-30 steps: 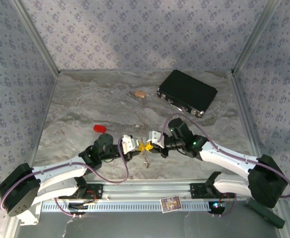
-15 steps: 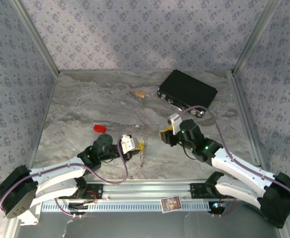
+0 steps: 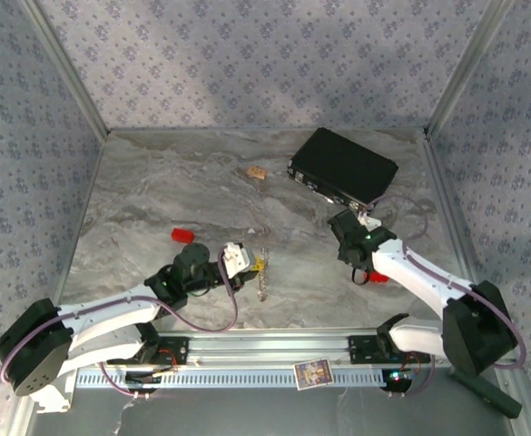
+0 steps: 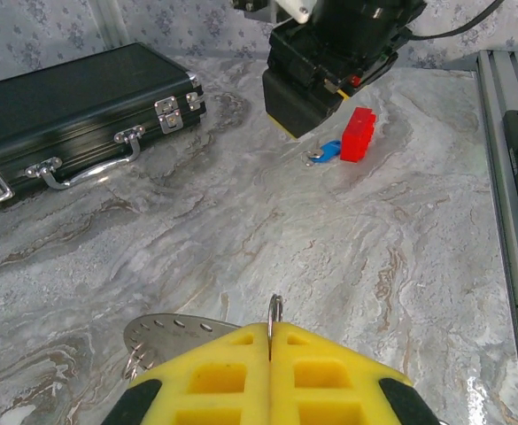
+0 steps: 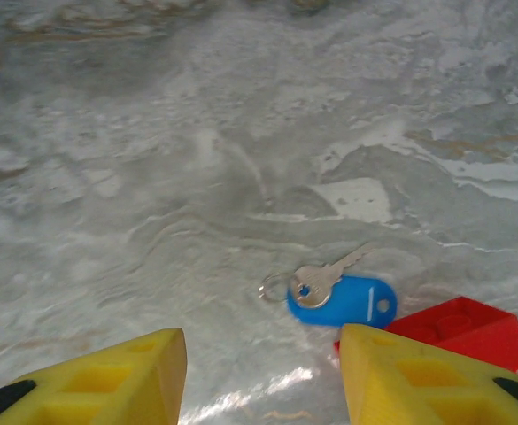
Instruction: Put the keys on the keyring
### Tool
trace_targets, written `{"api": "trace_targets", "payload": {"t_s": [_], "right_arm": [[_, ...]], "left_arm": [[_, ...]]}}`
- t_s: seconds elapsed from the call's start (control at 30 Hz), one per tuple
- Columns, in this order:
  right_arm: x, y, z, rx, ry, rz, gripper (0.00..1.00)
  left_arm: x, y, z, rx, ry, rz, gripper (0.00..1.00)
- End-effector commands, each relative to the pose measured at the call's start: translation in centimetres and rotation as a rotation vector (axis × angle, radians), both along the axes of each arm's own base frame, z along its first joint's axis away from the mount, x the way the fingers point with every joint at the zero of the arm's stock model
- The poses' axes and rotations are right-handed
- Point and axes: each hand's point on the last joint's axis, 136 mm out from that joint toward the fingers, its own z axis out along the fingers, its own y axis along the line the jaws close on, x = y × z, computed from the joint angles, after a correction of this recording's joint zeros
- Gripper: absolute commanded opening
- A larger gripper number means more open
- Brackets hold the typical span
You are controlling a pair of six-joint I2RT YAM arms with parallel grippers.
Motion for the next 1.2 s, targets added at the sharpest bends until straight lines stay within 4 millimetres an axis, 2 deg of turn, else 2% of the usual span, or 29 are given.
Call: {"api": "trace_targets", "payload": {"t_s": [0.0, 0.13, 0.4, 0.6, 0.8, 1.03, 1.17], "right_arm": [[1.0, -0.7, -0.2, -0.006, 0.025, -0.032, 0.52], [1.4, -1.0, -1.4, -0.009, 0.069, -0.03, 0.54], [1.9, 0.1, -3.1, 0.031, 0.118, 0.026, 0.54], [1.5, 0.7, -4.4, 0.049, 0.178, 0.048, 0.52], [0.6, 1.0, -4.7, 0.075, 0.206, 0.061, 0.51], [0.3, 3.0, -4.5, 0.136, 0.214, 0.118, 0.49], [0.1, 5.1, -4.0, 0.191, 0.216, 0.189, 0.47]], "left_arm": [[0.3, -0.8, 1.5, -0.021, -0.027, -0.005, 0.0], [0.4, -1.0, 1.6, -0.016, -0.037, -0.013, 0.0], [0.1, -1.3, 1.1, -0.002, -0.039, -0.038, 0.0], [0.1, -1.4, 1.2, 0.0, -0.046, -0.047, 0.0], [0.0, -1.3, 0.9, 0.012, -0.048, -0.051, 0.0], [-0.2, -1.1, 0.8, 0.018, -0.048, -0.052, 0.0], [-0.3, -1.0, 0.7, 0.02, -0.042, -0.054, 0.0]]}}
